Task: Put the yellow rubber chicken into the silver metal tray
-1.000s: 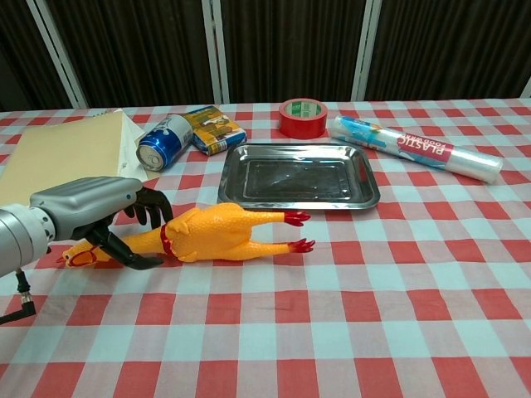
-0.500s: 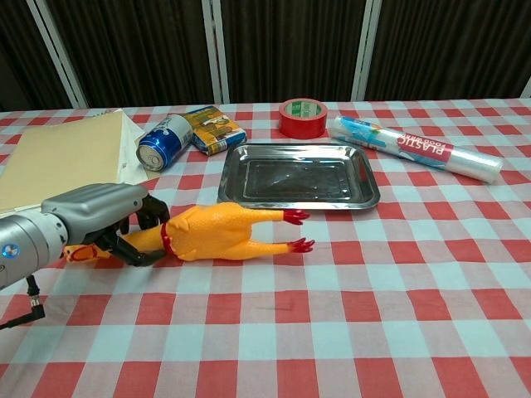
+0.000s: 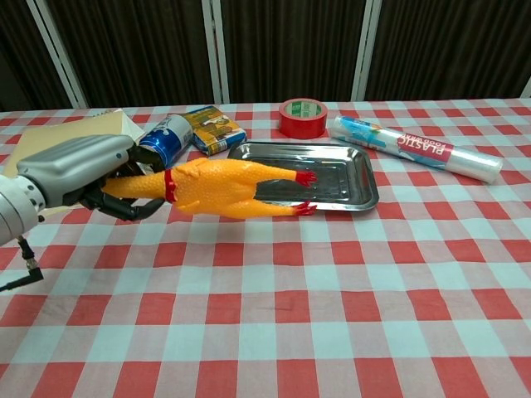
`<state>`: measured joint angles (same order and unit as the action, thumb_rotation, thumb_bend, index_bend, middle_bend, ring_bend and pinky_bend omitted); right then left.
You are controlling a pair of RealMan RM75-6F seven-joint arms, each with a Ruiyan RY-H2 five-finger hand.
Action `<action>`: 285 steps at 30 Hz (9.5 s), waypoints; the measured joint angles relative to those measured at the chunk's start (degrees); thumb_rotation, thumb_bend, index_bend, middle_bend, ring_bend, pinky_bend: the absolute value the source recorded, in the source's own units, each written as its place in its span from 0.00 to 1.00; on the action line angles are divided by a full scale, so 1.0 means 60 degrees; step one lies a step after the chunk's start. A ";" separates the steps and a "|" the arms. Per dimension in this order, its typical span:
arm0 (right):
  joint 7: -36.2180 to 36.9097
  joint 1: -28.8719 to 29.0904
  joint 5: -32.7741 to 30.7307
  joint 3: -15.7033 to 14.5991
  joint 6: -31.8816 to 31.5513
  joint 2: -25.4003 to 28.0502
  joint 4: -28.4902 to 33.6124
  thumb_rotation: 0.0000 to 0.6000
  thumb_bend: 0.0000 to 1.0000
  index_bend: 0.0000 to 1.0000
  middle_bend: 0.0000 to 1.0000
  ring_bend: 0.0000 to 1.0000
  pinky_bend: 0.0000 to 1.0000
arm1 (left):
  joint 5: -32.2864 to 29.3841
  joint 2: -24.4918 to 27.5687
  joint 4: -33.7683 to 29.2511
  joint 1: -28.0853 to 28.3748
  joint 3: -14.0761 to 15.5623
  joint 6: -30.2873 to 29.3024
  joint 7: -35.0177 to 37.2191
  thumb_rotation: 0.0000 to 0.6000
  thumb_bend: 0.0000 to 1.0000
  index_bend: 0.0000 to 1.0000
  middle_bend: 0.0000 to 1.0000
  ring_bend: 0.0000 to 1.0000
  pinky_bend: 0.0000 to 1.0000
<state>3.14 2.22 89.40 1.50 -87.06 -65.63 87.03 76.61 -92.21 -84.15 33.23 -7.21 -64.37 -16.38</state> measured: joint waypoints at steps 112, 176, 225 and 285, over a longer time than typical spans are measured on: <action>0.1467 0.5613 -0.4352 0.1577 0.6160 -0.0751 0.2232 1.00 0.24 0.98 0.76 0.84 0.76 | -0.3469 -0.0915 -0.2605 0.5319 -0.1023 0.0115 -0.6667 1.00 0.68 0.76 0.80 0.72 0.74; 0.1501 0.5515 -0.4321 0.1727 0.6254 -0.0597 0.2142 1.00 0.46 0.68 0.67 0.62 0.61 | -0.3353 -0.0939 -0.2275 0.5278 -0.0804 0.0005 -0.6353 1.00 0.68 0.76 0.80 0.72 0.74; 0.2386 0.5554 -0.3693 0.1667 0.6671 -0.0295 0.1880 1.00 0.43 1.00 0.98 1.00 0.95 | -0.3225 -0.1199 -0.2109 0.5216 -0.0881 -0.0039 -0.6245 1.00 0.68 0.76 0.80 0.72 0.74; 0.4120 0.4109 -0.1905 0.1129 0.4933 0.1312 0.1525 1.00 0.15 0.00 0.08 0.00 0.03 | -0.2049 -0.0466 -0.1281 0.3775 -0.0705 -0.0512 -0.2775 1.00 0.65 0.75 0.79 0.71 0.74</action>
<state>27.86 26.87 77.97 8.27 -57.46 -57.75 96.18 64.32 -95.00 -91.84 55.89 -11.44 -67.45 -33.03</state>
